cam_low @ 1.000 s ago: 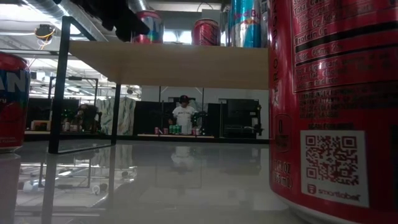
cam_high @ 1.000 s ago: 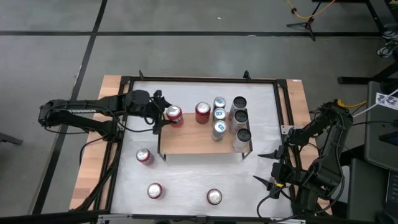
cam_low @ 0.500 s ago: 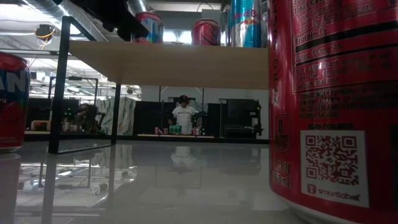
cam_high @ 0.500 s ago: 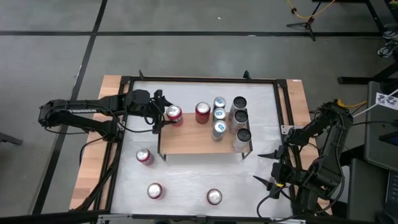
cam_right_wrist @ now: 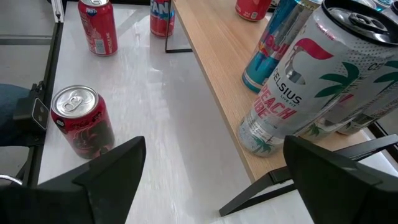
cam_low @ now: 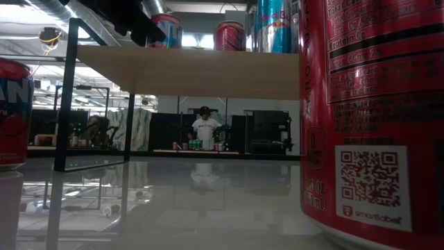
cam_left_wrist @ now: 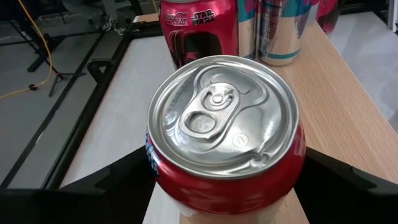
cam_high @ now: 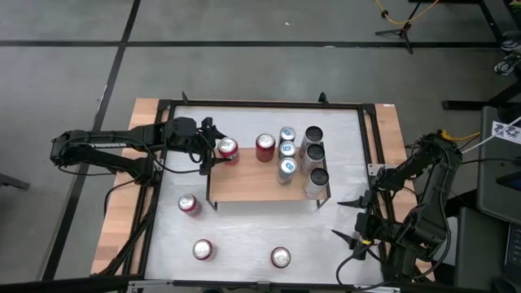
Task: Place canned beverage on shelf
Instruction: Put the top right red soda can on the shelf
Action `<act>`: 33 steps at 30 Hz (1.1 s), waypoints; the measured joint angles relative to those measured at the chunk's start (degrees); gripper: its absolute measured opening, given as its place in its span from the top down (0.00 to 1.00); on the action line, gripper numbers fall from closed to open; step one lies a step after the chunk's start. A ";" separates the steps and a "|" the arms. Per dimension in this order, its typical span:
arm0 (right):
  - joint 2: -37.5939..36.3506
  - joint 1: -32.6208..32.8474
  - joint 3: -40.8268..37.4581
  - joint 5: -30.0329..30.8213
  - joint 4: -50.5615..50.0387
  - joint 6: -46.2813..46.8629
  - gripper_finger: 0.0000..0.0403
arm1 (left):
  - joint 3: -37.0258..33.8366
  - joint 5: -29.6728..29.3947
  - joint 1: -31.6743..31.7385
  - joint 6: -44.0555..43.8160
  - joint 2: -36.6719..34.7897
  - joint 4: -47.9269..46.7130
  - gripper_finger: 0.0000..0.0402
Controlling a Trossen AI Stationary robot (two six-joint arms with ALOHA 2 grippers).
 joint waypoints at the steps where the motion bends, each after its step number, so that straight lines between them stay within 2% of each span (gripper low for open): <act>1: 0.00 0.00 0.00 -0.01 0.00 0.00 0.08 | 0.00 0.00 0.00 0.02 0.00 0.00 0.20; 11: 0.00 0.00 0.00 -0.01 0.00 0.00 0.08 | 0.11 0.68 -0.85 2.87 0.00 -0.37 0.20; 18: 0.00 0.00 0.00 0.00 -0.02 0.00 0.08 | 0.13 -3.43 -2.01 -0.31 0.00 -0.66 0.20; 33: 0.00 0.00 0.00 0.00 -0.02 0.00 0.08 | 0.13 -3.52 -2.01 -0.31 0.00 -0.49 0.20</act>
